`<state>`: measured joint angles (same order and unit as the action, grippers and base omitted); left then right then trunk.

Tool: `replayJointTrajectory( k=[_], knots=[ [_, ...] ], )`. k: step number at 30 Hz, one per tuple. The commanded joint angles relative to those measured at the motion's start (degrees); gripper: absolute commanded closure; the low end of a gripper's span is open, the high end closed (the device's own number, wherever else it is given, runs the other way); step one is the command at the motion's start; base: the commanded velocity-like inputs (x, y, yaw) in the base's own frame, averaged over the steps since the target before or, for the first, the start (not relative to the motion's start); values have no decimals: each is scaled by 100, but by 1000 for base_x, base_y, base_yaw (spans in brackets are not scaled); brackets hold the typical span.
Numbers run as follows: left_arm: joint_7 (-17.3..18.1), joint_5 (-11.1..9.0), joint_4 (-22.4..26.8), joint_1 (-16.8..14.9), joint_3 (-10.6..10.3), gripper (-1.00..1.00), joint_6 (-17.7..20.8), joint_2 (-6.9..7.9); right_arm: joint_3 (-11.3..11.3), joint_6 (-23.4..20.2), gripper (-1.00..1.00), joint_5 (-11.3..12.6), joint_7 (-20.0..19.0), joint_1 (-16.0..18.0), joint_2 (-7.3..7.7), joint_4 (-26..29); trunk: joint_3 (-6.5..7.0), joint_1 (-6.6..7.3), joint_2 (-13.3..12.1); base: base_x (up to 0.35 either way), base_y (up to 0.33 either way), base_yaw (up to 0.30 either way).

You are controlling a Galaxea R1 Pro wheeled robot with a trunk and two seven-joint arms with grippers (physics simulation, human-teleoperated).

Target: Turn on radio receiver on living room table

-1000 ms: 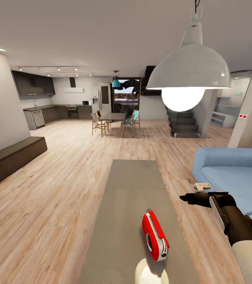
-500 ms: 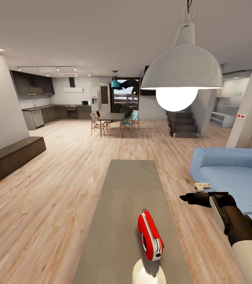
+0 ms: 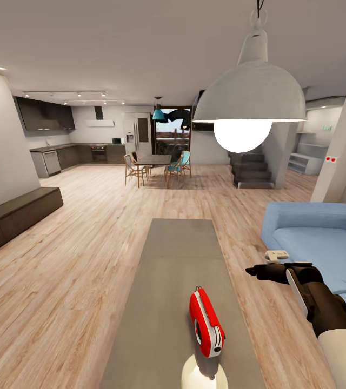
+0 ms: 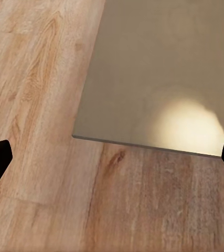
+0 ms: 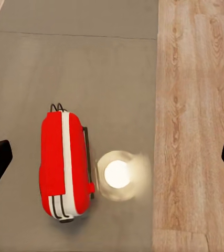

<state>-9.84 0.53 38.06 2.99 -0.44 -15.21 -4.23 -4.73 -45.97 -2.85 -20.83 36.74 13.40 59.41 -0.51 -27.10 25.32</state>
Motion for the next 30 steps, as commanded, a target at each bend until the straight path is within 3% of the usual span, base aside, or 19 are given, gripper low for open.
replayJointTrajectory(
  k=[1,6,11,30],
  knots=[
    [0,0,0,0,0,-100,0,1,61,-2,-100,7,-7,0,-6,0,0,0,0,0,0,0],
    [0,0,0,0,0,-100,0,8,364,-5,-100,33,-39,0,-20,-2,0,0,0,0,0,0],
    [0,6,0,0,0,-100,-8,16,500,-12,-100,43,2,0,-28,-8,0,0,0,0,0,0],
    [0,9,0,0,9,-100,0,46,532,-26,-100,39,23,0,-39,-15,0,0,0,85,56,0]
  ],
)
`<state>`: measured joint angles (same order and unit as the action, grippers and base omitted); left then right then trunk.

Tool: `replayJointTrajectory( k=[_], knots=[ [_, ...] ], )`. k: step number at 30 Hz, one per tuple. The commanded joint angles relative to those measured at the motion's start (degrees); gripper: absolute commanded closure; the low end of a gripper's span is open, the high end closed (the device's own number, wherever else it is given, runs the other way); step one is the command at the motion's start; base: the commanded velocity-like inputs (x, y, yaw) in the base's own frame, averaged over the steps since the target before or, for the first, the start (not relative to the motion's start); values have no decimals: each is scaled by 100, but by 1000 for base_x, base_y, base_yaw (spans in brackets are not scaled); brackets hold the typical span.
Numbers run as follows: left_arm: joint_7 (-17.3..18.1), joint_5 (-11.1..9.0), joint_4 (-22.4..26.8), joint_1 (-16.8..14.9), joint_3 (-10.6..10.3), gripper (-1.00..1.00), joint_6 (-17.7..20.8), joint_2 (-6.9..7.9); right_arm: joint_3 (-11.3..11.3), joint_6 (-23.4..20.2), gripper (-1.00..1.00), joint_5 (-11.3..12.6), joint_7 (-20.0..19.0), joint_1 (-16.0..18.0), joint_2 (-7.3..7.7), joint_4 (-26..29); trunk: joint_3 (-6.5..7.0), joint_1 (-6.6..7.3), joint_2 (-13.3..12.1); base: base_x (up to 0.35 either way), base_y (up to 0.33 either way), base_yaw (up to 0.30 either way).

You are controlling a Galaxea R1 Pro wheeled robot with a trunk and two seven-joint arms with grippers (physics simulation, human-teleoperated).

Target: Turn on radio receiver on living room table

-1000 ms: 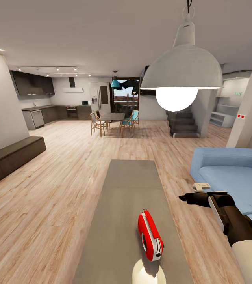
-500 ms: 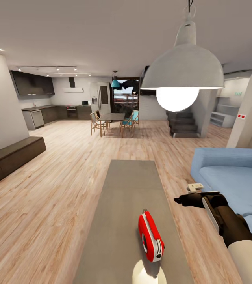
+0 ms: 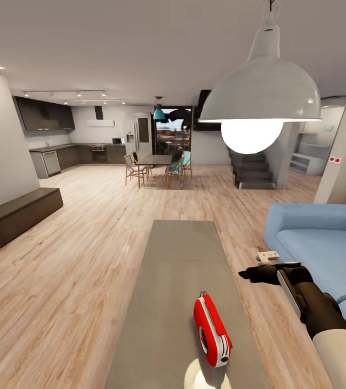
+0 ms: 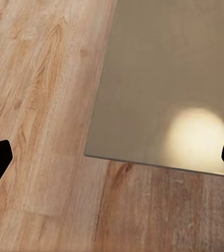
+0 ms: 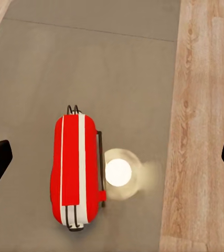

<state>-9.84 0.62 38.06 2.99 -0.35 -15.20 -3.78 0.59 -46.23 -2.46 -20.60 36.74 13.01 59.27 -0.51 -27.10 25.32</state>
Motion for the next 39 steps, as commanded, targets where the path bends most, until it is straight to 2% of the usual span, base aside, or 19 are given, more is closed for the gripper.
replayJointTrajectory(
  k=[1,11,22,32,39],
  knots=[
    [0,0,0,0,0,-100,0,0,-1,0,-100,0,1,0,0,-1,0,0,0,2,38,0],
    [-1,0,0,0,0,-100,0,0,-2,0,-100,0,3,0,0,-3,0,0,0,0,194,0],
    [0,0,0,0,0,-100,0,0,0,8,-100,0,3,0,0,-3,0,0,0,2,37,0],
    [-3,0,0,0,0,-100,0,4,5,-20,-100,1,3,0,-4,-81,0,0,0,51,146,0],
    [-1,0,0,0,0,-100,-4,7,219,-12,-100,0,80,0,-8,-253,0,0,0,3,10,0]
  ],
)
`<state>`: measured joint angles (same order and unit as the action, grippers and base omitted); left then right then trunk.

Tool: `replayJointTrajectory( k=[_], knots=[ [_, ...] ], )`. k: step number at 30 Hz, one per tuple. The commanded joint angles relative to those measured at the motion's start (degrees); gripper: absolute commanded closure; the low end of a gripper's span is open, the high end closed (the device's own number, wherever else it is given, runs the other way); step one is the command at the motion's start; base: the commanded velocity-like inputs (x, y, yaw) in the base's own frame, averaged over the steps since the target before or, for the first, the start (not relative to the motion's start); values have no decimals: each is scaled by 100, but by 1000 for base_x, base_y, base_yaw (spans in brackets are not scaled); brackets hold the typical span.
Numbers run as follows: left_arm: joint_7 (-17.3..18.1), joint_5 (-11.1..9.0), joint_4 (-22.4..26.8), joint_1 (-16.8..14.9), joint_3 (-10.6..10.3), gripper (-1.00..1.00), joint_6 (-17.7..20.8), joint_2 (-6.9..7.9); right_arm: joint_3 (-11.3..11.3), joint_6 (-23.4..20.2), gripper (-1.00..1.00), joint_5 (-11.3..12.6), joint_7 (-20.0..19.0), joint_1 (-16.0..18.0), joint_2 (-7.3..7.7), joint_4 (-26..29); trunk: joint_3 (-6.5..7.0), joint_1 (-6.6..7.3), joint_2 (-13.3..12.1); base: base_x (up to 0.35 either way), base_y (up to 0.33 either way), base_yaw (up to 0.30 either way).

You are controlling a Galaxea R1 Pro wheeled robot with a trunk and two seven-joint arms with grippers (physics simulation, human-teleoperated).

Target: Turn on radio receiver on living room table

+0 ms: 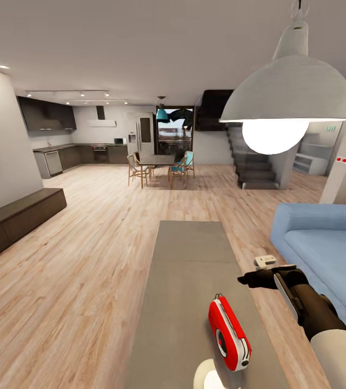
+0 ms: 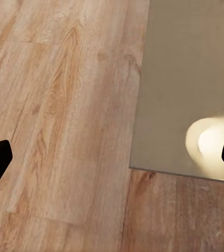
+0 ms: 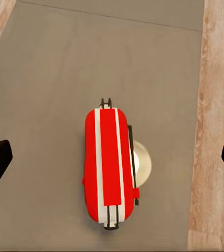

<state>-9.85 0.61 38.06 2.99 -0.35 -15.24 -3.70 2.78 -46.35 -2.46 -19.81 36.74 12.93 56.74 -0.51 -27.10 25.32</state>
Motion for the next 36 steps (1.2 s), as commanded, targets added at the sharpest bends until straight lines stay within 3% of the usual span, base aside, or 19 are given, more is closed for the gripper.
replayJointTrajectory(
  k=[1,23,36],
  knots=[
    [0,0,0,0,0,-100,0,0,14,3,-100,0,17,0,0,-5,0,0,0,1,2,0],
    [1,0,0,0,0,-100,3,-9,47,27,-100,-27,47,0,1,-14,0,0,0,2,0,0],
    [-1,0,0,0,0,-100,4,-9,22,29,-100,-18,46,0,5,-14,0,0,0,220,-62,0]
  ],
)
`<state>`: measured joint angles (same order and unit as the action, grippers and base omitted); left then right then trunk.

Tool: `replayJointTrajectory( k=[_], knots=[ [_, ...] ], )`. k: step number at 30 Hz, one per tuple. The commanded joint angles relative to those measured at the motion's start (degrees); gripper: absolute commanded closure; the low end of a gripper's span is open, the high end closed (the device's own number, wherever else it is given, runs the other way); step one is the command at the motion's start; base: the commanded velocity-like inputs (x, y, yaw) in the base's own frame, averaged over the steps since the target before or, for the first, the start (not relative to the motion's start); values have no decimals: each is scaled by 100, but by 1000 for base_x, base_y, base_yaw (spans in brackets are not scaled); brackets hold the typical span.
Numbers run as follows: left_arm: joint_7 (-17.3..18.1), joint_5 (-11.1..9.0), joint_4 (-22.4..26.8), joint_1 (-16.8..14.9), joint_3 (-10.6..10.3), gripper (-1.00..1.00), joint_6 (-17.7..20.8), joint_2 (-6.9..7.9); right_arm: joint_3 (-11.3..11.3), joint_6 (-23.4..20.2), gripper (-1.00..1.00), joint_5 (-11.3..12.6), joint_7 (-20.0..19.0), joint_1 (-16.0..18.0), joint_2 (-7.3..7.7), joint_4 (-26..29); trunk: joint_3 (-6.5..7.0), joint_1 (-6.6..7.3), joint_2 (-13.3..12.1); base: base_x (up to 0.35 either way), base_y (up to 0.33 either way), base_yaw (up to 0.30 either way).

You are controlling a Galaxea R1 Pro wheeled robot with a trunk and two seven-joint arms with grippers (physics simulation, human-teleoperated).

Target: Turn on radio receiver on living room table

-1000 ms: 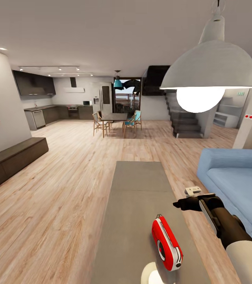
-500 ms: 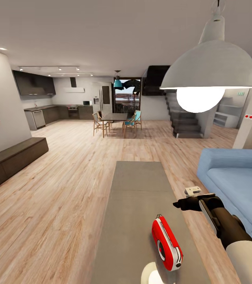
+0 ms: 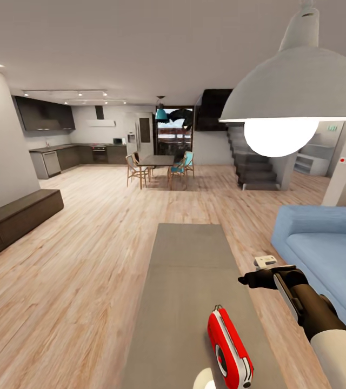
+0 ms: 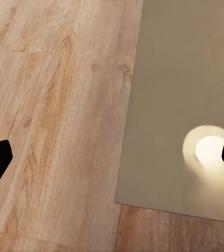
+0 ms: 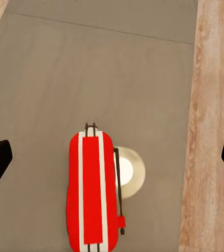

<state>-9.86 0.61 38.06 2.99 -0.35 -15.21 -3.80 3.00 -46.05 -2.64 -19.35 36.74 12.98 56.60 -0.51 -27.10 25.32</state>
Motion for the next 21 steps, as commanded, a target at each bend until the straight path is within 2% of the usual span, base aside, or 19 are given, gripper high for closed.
replayJointTrajectory(
  k=[1,21],
  knots=[
    [0,0,0,0,0,-100,0,0,2,0,-100,2,0,0,-1,0,0,0,0,43,-13,0],
    [1,0,0,0,0,-100,0,2,-3,-10,-100,44,-8,0,-6,-142,0,0,0,5,-1,0]
  ],
)
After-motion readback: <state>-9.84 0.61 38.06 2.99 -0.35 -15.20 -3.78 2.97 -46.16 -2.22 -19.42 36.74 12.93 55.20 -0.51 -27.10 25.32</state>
